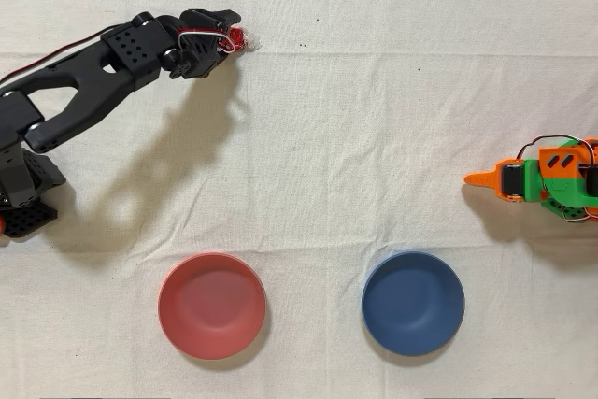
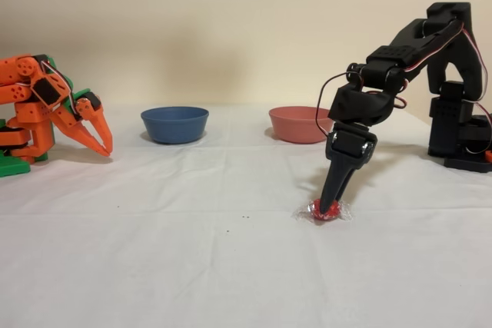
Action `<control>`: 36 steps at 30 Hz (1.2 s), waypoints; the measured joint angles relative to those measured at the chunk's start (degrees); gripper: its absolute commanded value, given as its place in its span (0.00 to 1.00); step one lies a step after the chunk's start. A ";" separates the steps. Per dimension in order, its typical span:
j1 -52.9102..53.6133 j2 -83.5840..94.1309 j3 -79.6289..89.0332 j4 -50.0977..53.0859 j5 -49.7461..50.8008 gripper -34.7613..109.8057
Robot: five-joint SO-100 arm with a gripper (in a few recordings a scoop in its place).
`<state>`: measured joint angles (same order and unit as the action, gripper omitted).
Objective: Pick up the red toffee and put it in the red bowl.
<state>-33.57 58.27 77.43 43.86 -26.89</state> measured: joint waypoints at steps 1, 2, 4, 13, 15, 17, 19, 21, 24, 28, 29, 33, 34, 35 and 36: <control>0.18 0.00 0.00 -0.26 0.00 0.41; 0.18 0.00 0.00 -0.35 0.00 0.41; 0.18 0.00 0.00 -1.14 0.00 0.41; 0.18 -0.79 -0.09 -1.49 -0.88 0.35; 0.18 -0.79 -0.09 -1.49 -0.88 0.34; 0.18 -0.88 -0.09 -1.49 -0.88 0.35; 0.18 -0.88 -0.09 -1.49 -0.88 0.34; 0.18 -0.88 -0.09 -1.49 -0.88 0.34; 0.18 -0.88 -0.09 -1.49 -0.88 0.32; 0.18 -0.88 -0.09 -1.49 -0.88 0.31; 0.18 -0.88 -0.09 -1.49 -0.88 0.30; 0.18 -0.88 -0.09 -1.67 -0.88 0.30; 0.18 -0.88 -0.09 -1.58 -0.88 0.30; 0.18 -0.88 -0.09 -1.41 -0.88 0.30; 0.18 -0.88 -0.09 -1.05 -0.70 0.30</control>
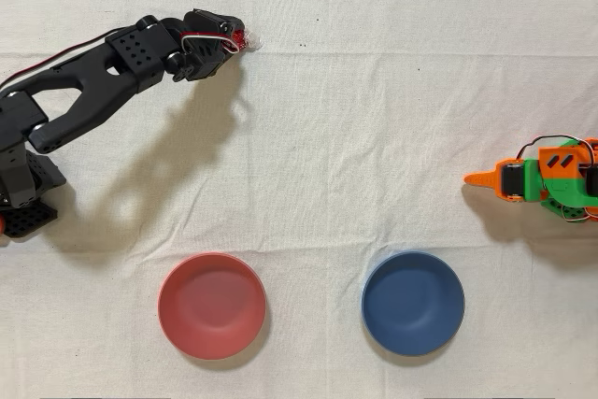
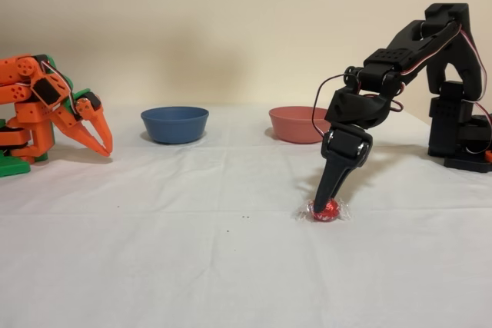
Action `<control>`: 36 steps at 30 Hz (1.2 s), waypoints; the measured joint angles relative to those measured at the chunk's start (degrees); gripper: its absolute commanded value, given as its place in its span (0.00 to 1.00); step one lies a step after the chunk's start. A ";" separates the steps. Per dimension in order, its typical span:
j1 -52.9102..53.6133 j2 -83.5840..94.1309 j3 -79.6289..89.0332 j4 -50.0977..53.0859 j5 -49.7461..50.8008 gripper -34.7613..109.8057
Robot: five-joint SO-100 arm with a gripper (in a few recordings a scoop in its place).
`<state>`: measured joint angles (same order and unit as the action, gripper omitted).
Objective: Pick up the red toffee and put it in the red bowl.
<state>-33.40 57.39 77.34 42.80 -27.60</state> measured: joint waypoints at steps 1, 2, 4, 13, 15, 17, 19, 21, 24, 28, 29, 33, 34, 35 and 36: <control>0.00 0.00 0.00 0.26 0.26 0.30; 0.00 0.00 0.00 0.70 0.26 0.30; 0.18 0.18 -0.53 1.67 0.00 0.30; 3.43 7.56 -0.26 9.58 -3.60 0.30; 4.66 10.81 -0.26 11.51 -4.75 0.30; 5.89 14.24 -0.26 13.62 -5.45 0.30; 7.03 17.05 -0.26 16.17 -6.42 0.30; 8.44 19.51 -0.35 18.81 -7.38 0.30; 10.63 22.76 -1.41 23.03 -8.44 0.30; 14.77 27.69 -1.85 26.37 -10.81 0.30; 16.08 28.74 -1.93 26.72 -11.34 0.30; 22.24 32.52 -1.93 27.95 -14.06 0.30; 23.82 33.31 -1.93 28.30 -14.41 0.30; 25.31 33.93 -1.93 28.74 -15.12 0.30; 26.81 34.54 -1.93 29.09 -15.64 0.30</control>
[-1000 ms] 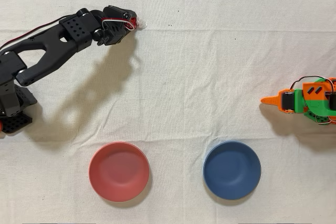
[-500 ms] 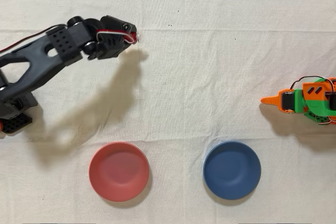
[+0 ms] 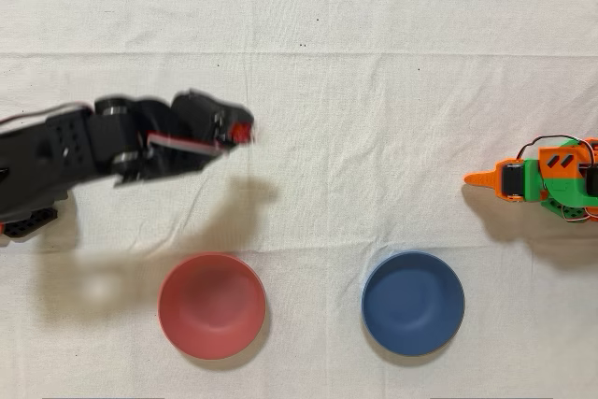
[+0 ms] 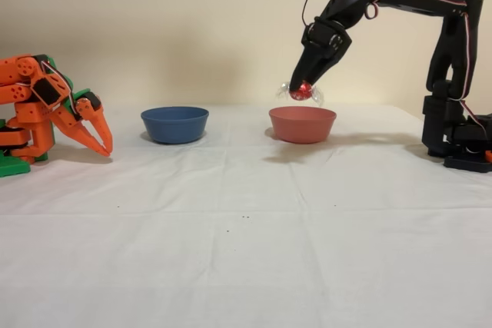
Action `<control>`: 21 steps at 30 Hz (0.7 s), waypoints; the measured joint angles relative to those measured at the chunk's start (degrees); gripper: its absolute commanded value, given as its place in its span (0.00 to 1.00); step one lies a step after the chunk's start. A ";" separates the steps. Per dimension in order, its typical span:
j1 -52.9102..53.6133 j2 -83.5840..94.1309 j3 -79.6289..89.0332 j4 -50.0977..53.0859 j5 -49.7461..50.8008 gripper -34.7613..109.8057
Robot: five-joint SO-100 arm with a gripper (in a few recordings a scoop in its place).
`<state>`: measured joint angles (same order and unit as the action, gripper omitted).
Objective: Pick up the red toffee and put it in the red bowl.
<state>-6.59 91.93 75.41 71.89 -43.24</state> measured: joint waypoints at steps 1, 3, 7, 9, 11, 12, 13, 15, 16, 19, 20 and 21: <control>1.49 0.62 0.00 0.44 -0.35 0.30; 4.22 1.67 0.00 0.88 -1.14 0.30; 9.84 3.08 0.00 1.23 -1.58 0.30; 13.45 3.34 0.00 1.85 -1.67 0.30; 17.14 3.34 0.00 1.93 -2.20 0.30; 19.07 3.34 0.00 1.93 -2.29 0.30; 20.92 3.34 0.00 1.85 -2.46 0.30; 24.17 3.34 0.00 1.85 -2.46 0.30; 25.66 3.34 0.00 1.85 -2.46 0.30; 30.06 3.34 0.53 0.70 -2.11 0.30; 31.38 3.34 1.05 0.35 -1.93 0.30; 32.61 3.34 1.85 0.09 -2.02 0.30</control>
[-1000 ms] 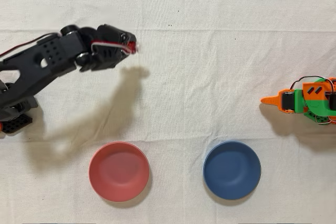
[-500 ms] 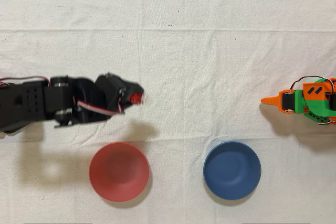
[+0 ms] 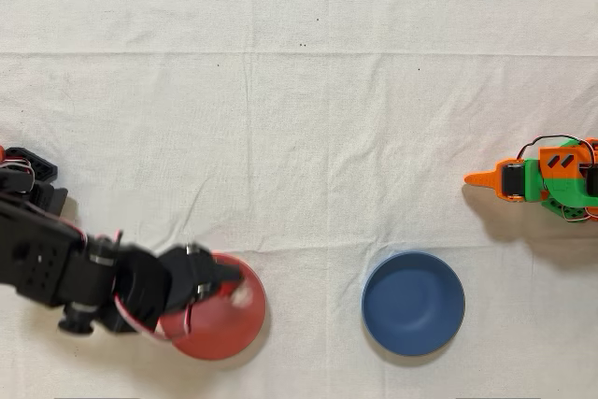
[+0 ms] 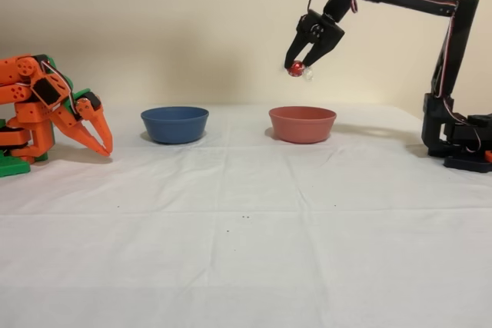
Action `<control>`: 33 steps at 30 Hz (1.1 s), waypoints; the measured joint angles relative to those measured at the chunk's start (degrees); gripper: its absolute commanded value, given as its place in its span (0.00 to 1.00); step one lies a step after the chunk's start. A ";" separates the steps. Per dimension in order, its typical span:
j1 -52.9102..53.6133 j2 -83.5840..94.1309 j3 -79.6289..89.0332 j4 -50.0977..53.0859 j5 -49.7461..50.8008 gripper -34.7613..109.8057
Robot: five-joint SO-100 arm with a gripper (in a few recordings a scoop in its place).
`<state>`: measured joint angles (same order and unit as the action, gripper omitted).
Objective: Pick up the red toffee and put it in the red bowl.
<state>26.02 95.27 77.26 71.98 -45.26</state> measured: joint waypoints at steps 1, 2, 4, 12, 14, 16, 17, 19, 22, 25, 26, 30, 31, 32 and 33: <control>0.97 0.09 0.79 0.00 0.00 0.30; 1.67 0.00 1.23 0.00 0.00 0.30; 2.55 0.09 2.81 -0.70 0.00 0.30; 6.68 0.00 10.81 -4.31 0.79 0.30; 6.86 0.00 12.22 -5.45 0.53 0.30; 7.29 0.00 13.27 -6.59 0.35 0.30; 7.38 0.00 13.80 -7.21 0.26 0.30; 8.26 0.00 14.85 -8.00 -0.35 0.31; 8.96 0.00 15.64 -8.96 -0.53 0.34; 8.79 0.00 15.64 -9.05 -0.53 0.36; 8.70 0.00 15.64 -9.05 -0.53 0.37; 9.14 0.00 15.64 -9.05 -1.49 0.41; 9.32 0.00 15.64 -9.05 -1.49 0.42; 9.67 0.00 15.64 -9.05 -1.49 0.43; 9.84 0.00 15.64 -8.96 -1.49 0.44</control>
<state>35.86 95.27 92.90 63.02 -46.76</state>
